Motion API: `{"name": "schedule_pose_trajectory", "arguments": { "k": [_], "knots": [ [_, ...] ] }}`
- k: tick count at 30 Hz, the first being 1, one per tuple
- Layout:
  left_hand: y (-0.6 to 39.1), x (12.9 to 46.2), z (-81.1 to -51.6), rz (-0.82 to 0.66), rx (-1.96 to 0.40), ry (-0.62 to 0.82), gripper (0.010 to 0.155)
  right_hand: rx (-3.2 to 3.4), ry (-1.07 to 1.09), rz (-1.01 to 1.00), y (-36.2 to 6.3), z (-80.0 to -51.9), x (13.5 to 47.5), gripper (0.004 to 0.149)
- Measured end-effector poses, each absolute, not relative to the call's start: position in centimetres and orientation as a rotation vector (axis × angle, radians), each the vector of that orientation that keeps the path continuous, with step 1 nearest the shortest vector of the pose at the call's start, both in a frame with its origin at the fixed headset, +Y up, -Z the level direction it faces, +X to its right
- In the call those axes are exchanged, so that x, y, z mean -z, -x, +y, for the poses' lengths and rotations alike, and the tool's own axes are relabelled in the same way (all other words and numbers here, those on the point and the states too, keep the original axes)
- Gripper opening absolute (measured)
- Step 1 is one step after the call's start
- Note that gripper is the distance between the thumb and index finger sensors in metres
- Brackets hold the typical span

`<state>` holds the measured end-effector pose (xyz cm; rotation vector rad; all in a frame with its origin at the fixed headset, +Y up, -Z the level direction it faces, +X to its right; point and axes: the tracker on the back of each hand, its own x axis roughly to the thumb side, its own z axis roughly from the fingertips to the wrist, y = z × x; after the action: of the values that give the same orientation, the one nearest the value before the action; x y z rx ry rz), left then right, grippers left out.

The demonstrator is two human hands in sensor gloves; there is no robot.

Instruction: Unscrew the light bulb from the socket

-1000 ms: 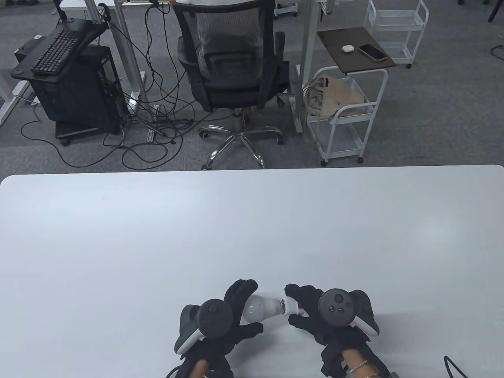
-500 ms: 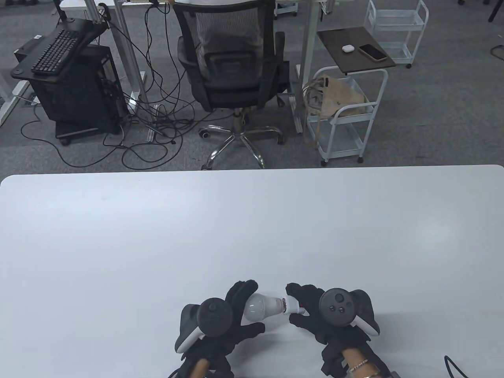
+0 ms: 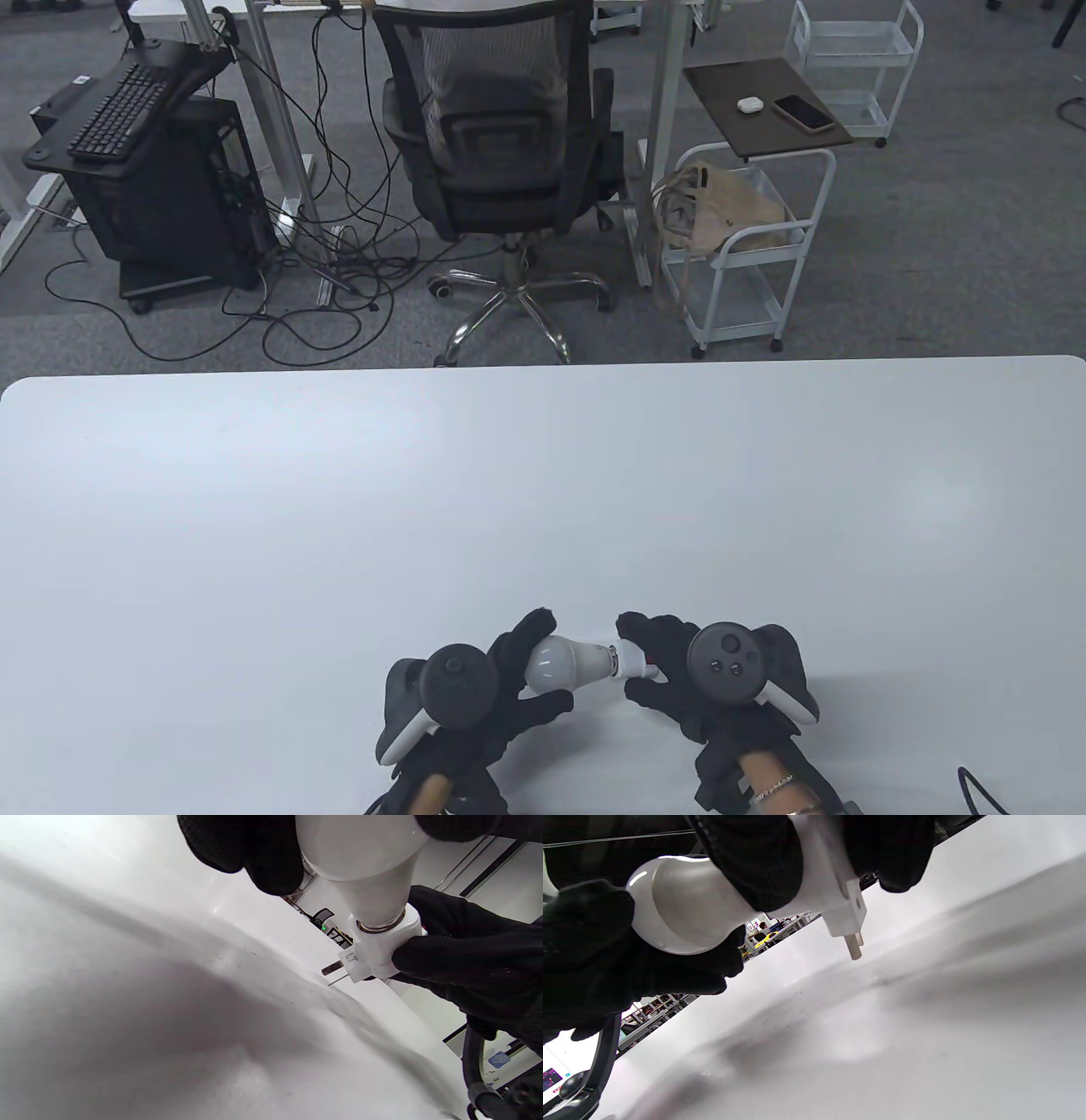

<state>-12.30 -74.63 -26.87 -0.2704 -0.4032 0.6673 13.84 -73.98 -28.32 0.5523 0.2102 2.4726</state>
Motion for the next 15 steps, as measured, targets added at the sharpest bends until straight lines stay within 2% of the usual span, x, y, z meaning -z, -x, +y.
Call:
{"name": "schedule_pose_trajectory", "arguments": {
  "k": [4,9,15],
  "knots": [
    [12.05,26.82,-74.54,-0.439,-0.620,0.280,0.096,-2.473,-0.542,0.200,-13.92,-73.97,28.35,0.067],
    [11.95,26.81,-74.48,-0.423,-0.593,0.248,0.082,-2.465,-0.545,0.209,-13.90,-74.00,28.39,0.067],
    [12.20,26.83,-74.39,-0.410,-0.612,0.229,0.083,-2.483,-0.561,0.200,-13.83,-73.97,28.33,0.066]
  ]
}}
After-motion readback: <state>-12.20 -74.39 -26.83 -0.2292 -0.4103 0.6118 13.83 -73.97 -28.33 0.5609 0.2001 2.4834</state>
